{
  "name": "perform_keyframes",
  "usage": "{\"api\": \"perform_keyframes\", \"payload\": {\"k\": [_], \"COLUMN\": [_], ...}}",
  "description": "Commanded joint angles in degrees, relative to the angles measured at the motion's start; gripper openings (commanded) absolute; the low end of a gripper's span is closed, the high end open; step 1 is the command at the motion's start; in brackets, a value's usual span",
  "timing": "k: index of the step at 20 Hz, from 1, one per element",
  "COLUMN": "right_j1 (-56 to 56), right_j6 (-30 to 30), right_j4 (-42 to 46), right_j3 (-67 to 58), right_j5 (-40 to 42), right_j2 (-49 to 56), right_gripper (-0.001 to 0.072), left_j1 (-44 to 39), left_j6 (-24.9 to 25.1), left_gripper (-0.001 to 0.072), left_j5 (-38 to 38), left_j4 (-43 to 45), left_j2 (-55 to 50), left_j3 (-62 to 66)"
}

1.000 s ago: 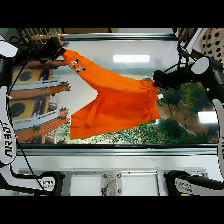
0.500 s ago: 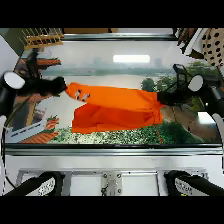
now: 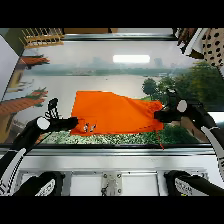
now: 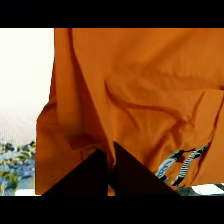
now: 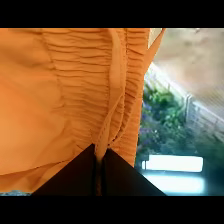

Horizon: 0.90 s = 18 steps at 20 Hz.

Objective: Fold the clothes and pants, and hang the long-sleeved shirts on hangers.

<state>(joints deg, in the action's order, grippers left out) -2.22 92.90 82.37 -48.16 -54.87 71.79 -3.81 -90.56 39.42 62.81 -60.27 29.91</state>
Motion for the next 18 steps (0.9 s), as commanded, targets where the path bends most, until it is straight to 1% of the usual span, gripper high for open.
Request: {"api": "perform_keyframes", "payload": {"k": [1,5,6,7,8,9,11,12,14,15,16,17,18], "right_j1": [-0.07,-0.04,0.02,0.11,0.50,1.62,6.05,9.57,17.35,21.00,24.20,27.10,29.27], "right_j6": [0.07,0.04,0.02,-0.24,-0.96,-2.71,-5.68,-7.80,-13.25,-15.78,-18.49,-21.29,-24.15], "right_j4": [-0.35,-4.22,-5.27,-5.68,-5.81,-6.10,-6.29,-7.65,-12.79,-16.06,-19.43,-22.80,-25.68], "right_j3": [2.12,2.12,2.05,1.57,0.52,-1.07,-3.96,-4.63,-4.57,-4.20,-3.61,-2.95,-2.49], "right_j5": [1.49,1.53,1.51,0.85,-0.74,-3.39,-8.81,-10.86,-13.44,-14.03,-14.19,-14.16,-14.12], "right_j2": [1.70,2.73,2.43,1.64,0.52,-1.16,-4.98,-6.49,-6.64,-5.55,-4.00,-1.81,0.85], "right_gripper": [0.0015,0.0028,0.0128,0.0402,0.0595,0.0616,0.0618,0.0618,0.0618,0.0619,0.0619,0.0619,0.0619], "left_j1": [-0.85,-0.83,-0.85,-0.79,-0.31,0.61,2.64,3.34,3.52,3.04,2.19,0.59,-1.46], "left_j6": [-0.52,-0.55,-0.59,-0.57,-0.52,-0.48,-0.50,-0.50,-1.16,-2.38,-2.49,-2.54,-2.56], "left_gripper": [0.0008,0.0009,0.0081,0.0363,0.0473,0.0471,0.0471,0.0471,0.0468,0.0327,0.0085,0.0008,0.0008], "left_j5": [-6.27,-6.51,-5.95,-4.35,-2.23,0.85,6.36,8.28,9.53,9.64,9.86,9.88,9.75], "left_j4": [0.13,0.11,-0.02,0.20,0.22,0.24,0.24,0.22,0.04,0.11,0.04,0.02,-0.26], "left_j2": [0.37,0.28,0.55,1.22,2.43,4.35,8.92,11.15,14.71,15.85,16.59,16.98,16.85], "left_j3": [-3.50,-3.48,-3.28,-2.27,-0.63,1.62,5.62,6.91,8.17,8.17,8.17,8.17,8.17]}}
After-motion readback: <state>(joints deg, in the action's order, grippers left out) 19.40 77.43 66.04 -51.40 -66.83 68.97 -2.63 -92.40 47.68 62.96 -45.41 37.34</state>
